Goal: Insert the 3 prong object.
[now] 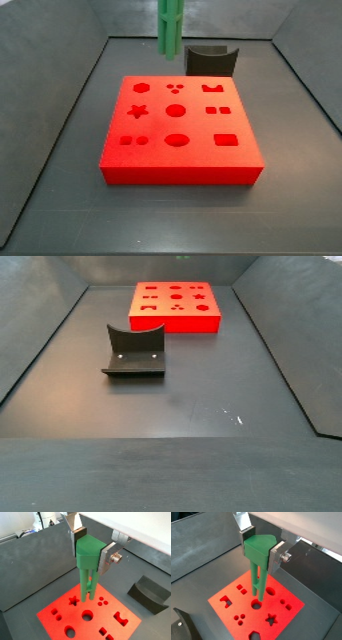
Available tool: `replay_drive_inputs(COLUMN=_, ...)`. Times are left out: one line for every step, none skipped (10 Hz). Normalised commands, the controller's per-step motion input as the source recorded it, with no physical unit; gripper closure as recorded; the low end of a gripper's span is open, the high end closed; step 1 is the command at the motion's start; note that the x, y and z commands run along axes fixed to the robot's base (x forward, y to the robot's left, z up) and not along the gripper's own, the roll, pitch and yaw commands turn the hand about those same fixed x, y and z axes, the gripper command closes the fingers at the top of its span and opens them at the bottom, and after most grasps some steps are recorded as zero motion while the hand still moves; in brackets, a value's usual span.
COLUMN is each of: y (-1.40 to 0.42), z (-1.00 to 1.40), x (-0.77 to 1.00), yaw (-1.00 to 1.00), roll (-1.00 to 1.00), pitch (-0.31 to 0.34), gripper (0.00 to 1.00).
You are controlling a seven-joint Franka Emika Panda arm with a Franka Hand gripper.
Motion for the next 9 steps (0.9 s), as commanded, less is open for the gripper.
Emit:
replay_drive_inputs(y=0.07, z=-0.07, x=0.00, yaw=0.00, roll=-0.02, pitch=0.000, gripper=1.00)
replay_drive_inputs(y=0.11, z=-0.18, x=0.00, yaw=0.00, roll=0.00, pitch=-0.007, gripper=1.00)
replay_drive_inputs(y=0.08, z=-0.18, x=0.00, yaw=0.00, roll=0.00, pitch=-0.027, gripper=1.00)
replay_drive_inputs(y=0.07, z=-0.15, x=0.00, yaw=0.00, roll=0.00, pitch=-0.019, gripper=1.00)
replay_drive_inputs(y=0.32, z=-0.27, x=0.00, yaw=-0.02, roll=-0.01, pitch=-0.026, gripper=1.00)
replay_drive_inputs(y=0.57, z=-0.42, x=0.16, yaw=-0.01, roll=-0.14, pitch=-0.031, gripper=1.00)
replay_drive_inputs(y=0.54, z=-0.57, x=0.29, yaw=-0.23, roll=-0.21, pitch=-0.139, gripper=1.00)
replay_drive_inputs(y=0.50, z=-0.48, x=0.28, yaw=-0.29, roll=-0.24, pitch=-0.180, gripper=1.00)
replay_drive_inputs(y=0.43, z=-0.39, x=0.29, yaw=-0.28, roll=-0.29, pitch=-0.193, gripper=1.00)
